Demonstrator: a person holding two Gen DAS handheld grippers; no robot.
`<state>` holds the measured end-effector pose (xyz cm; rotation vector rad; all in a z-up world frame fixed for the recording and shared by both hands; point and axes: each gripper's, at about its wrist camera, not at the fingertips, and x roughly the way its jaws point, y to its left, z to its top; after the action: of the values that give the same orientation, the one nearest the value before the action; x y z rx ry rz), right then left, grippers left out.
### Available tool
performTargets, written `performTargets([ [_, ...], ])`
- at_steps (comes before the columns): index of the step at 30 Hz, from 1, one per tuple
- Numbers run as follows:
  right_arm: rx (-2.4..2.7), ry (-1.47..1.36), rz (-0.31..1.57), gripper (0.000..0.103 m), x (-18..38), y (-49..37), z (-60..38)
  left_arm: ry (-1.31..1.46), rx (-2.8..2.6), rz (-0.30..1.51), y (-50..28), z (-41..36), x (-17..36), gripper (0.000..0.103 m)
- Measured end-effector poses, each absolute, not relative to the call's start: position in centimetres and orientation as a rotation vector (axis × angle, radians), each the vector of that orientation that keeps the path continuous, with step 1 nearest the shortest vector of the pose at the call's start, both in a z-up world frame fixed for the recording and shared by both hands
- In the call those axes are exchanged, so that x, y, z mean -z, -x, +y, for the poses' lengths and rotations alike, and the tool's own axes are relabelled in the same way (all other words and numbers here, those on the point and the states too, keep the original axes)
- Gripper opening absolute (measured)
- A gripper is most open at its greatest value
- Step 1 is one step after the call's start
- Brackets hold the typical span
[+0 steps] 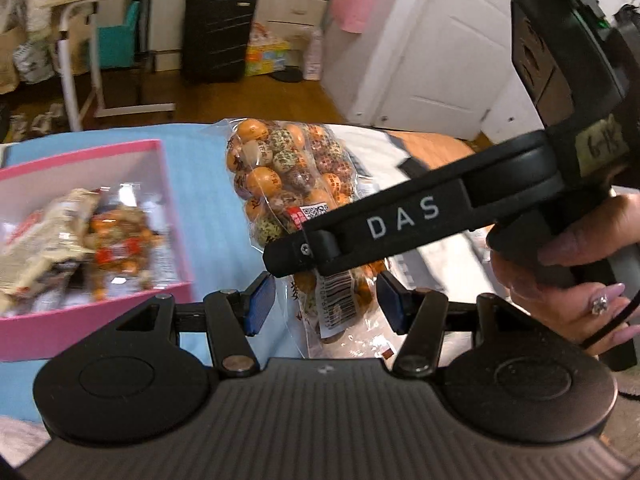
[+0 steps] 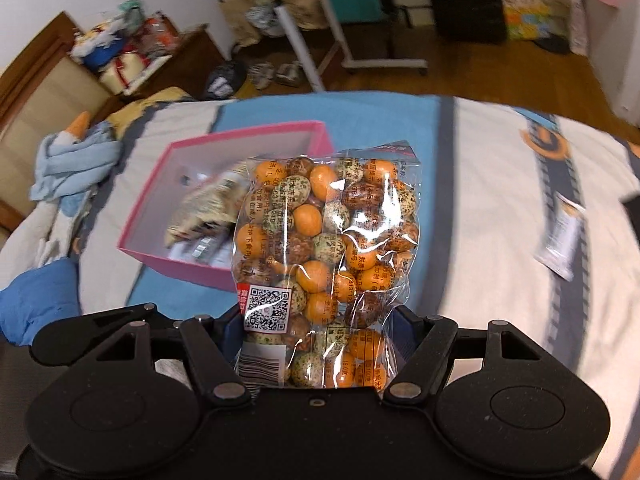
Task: Organize snacks
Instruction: 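Carry the second nut bag into the pink box and open both grippers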
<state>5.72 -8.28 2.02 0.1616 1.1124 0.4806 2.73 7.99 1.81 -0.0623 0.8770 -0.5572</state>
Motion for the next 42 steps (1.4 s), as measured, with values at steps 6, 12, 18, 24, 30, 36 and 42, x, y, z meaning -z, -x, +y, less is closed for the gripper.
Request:
performTargets([
  [6, -0.586, -0.195, 1.071, 0.075, -1.4, -8.3, -4.1, 0.068, 0.445, 0.856, -4.7, 13.4, -2.2, 0.054],
  [12, -0.646, -0.318, 1.023, 0.075, 1.7, -11.6, -0.6, 0.128, 0.391, 0.815, -7.4, 17.8, -0.4, 0.054],
  [18, -0.648, -0.314, 1.050, 0.075, 3.8, -13.9, 1.1, 0.196, 0.351, 0.827, -10.0, 19.9, 2.2, 0.054],
  [24, -0.628, -0.241, 1.069, 0.078, 5.0, -15.8, 3.4, 0.147, 0.281, 0.820, -11.9, 19.8, 3.9, 0.063],
  [30, -0.565, -0.164, 1.095, 0.083, 6.7, -16.1, 4.5, 0.088, 0.175, 0.830, -12.0, 20.0, 4.8, 0.074],
  [36, -0.586, -0.192, 1.048, 0.083, 4.1, -14.9, 1.9, 0.075, 0.134, 0.773, -9.9, 20.2, 3.5, 0.079],
  [42, -0.590, -0.120, 0.951, 0.086, -1.2, -11.4, -3.1, 0.111, 0.162, 0.738, -7.7, 19.8, 1.2, 0.080],
])
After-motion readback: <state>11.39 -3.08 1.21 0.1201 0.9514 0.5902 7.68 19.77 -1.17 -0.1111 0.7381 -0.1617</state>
